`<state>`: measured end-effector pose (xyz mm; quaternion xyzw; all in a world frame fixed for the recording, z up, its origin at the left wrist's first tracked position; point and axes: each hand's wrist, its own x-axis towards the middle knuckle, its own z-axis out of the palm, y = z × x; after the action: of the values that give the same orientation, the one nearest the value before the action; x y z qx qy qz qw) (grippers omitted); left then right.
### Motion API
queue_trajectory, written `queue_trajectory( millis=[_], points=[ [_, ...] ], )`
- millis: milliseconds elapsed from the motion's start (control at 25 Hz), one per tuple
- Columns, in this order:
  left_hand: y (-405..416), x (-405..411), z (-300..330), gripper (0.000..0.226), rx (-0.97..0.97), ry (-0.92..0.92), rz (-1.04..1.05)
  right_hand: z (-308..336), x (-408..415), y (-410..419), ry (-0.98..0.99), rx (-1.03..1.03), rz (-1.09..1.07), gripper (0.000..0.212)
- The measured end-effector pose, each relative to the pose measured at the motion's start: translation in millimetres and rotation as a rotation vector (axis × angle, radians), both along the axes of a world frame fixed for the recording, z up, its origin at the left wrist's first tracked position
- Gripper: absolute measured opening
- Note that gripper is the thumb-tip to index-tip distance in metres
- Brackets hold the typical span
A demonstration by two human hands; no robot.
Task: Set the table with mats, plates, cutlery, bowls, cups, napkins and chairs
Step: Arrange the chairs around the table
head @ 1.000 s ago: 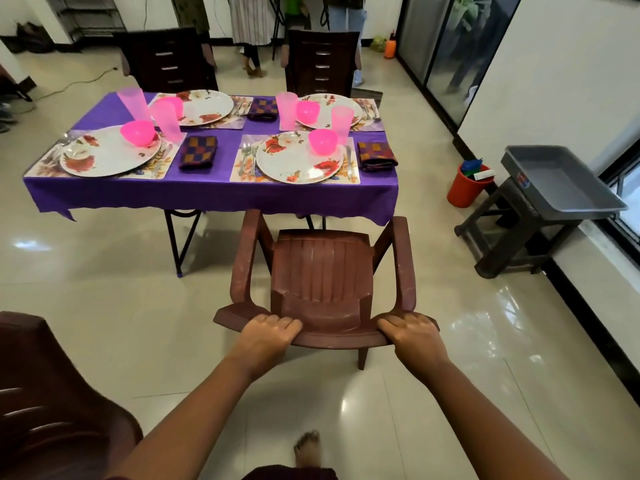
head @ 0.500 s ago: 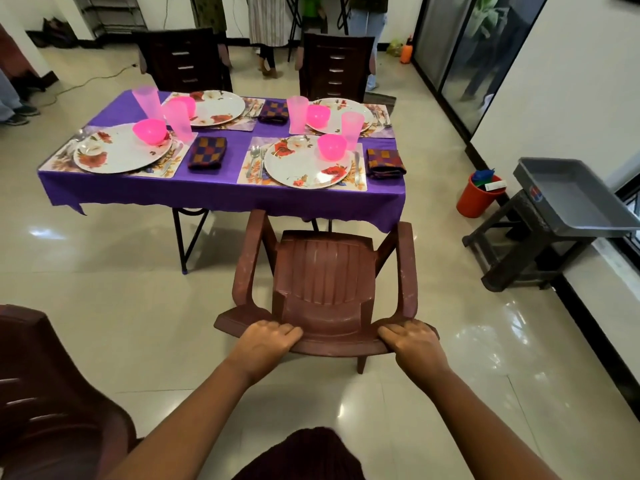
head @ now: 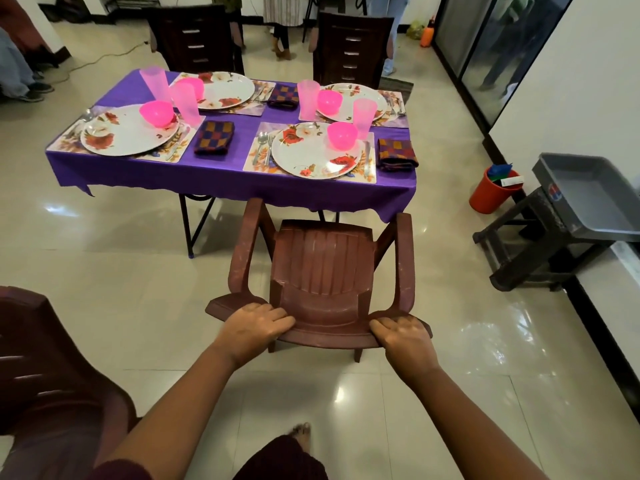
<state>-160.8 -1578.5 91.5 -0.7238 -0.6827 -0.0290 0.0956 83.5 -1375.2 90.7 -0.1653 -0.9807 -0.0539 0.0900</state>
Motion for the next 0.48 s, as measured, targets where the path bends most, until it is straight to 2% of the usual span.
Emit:
queue_trajectory(
  millis=[80,280,360,480],
  points=[
    [-0.7,-1.6,-4.8,0.025,0.031,0.049,0.001,-2.9,2.1,-1.7,-0.003,0.008,-0.014,0.027],
    [-0.4,3.6,-5.7,0.020,0.123,0.162,0.086,2.3,-0.2,-4.2,-0.060,0.022,-0.075,0.045],
    [-1.0,7.3,-3.6,0.031,0.113,0.184,0.149,6.9,-1.4,-6.9,-0.078,0.046,-0.111,0.043],
    [-4.1,21.0,0.4,0.067,0.052,0.127,0.353,17.6,-2.8,-15.4,-0.182,0.037,-0.202,0.045]
  ],
)
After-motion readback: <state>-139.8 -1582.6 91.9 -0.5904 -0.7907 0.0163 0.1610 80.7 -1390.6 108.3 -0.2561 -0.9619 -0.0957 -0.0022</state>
